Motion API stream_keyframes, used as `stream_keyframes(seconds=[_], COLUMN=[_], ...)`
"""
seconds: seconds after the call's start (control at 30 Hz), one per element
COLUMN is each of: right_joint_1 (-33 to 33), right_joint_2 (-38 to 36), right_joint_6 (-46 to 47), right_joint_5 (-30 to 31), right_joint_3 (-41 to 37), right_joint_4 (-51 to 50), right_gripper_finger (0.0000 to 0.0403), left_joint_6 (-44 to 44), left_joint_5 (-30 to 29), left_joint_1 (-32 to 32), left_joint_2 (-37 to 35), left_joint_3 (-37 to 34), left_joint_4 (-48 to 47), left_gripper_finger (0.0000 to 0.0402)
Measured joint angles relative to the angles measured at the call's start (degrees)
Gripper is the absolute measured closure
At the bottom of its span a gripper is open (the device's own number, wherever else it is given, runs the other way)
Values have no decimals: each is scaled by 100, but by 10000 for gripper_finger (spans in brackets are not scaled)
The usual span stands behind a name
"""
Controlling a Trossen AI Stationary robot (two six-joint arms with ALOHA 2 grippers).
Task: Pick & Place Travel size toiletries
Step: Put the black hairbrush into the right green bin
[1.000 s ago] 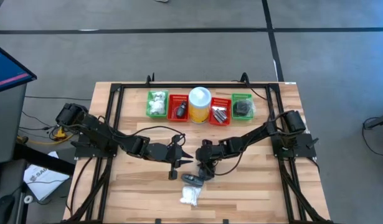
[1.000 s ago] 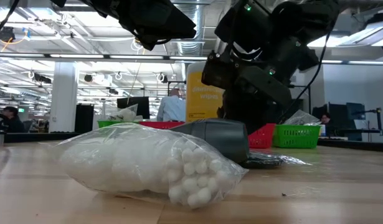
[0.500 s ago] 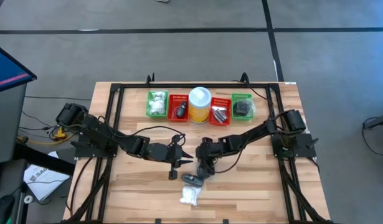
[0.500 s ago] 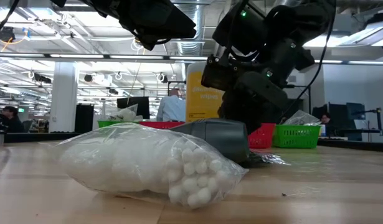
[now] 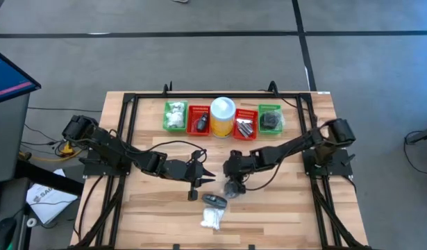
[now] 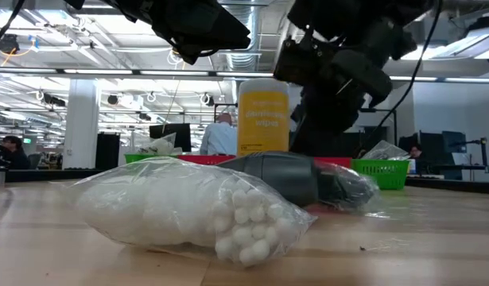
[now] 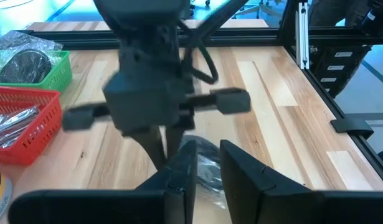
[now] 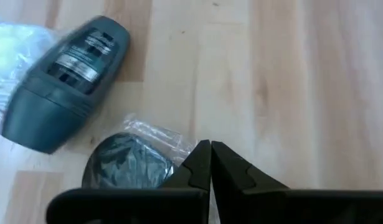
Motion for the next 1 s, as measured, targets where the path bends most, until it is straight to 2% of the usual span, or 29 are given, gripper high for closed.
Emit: stream_keyframes(seconds=[0.7,1.0], right_joint_1=[-29,-422], right_joint_2=[-1978,-2586], right_joint_6=[346,561], right_joint_5=[1682,2020], right_joint_3=[7,11], right_joint_4=[-2255,-3019], right_gripper_finger=[403,403], left_joint_6=[0,-2], left_joint_5=[2,2], left_joint_1=[0,0], left_joint_2=[0,0], left_joint_3=[-2,-2], left_joint_4=[2,2], left_gripper_finger=[342,342])
